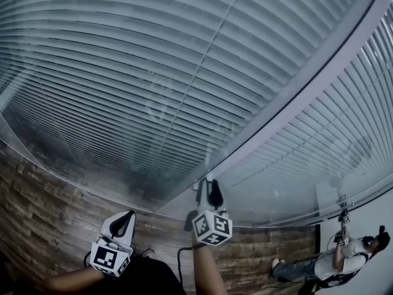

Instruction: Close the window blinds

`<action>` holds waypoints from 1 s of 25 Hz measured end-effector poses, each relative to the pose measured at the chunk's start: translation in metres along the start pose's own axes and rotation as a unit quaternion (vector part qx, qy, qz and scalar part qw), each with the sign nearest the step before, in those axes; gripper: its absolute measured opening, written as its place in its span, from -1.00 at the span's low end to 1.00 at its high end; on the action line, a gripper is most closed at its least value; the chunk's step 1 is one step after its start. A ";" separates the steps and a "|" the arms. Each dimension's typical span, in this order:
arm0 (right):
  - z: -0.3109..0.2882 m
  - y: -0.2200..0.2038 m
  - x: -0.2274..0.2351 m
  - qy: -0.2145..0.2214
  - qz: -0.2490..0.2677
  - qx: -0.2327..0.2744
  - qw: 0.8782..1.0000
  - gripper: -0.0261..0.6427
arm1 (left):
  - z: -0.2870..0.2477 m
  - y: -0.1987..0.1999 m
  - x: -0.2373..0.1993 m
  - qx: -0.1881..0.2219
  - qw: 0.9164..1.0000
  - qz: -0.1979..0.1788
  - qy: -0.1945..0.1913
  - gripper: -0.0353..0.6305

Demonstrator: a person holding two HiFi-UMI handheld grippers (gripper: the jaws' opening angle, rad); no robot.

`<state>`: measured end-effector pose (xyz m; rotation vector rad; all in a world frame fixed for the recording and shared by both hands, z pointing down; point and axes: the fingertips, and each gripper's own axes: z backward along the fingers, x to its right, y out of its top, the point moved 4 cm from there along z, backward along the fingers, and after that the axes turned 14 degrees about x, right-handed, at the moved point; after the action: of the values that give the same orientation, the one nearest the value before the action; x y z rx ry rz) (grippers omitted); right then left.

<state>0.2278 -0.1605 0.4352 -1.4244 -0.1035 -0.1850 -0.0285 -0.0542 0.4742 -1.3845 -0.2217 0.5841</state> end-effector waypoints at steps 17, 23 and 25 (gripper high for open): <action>-0.007 0.012 0.001 -0.017 -0.081 0.014 0.996 -0.54 | -0.001 0.013 0.000 -0.002 1.000 0.007 0.005 -0.89; -0.005 0.010 0.001 -0.005 -0.112 0.016 0.994 -0.52 | 0.002 0.012 -0.001 -0.003 1.000 0.008 0.003 -0.89; 0.003 0.009 -0.004 -0.003 -0.066 0.014 0.998 -0.53 | 0.005 0.011 -0.003 -0.001 1.000 0.006 0.001 -0.89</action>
<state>0.2257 -0.1561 0.4257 -1.3909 -0.2059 -0.2872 -0.0363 -0.0506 0.4648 -1.3893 -0.2126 0.5927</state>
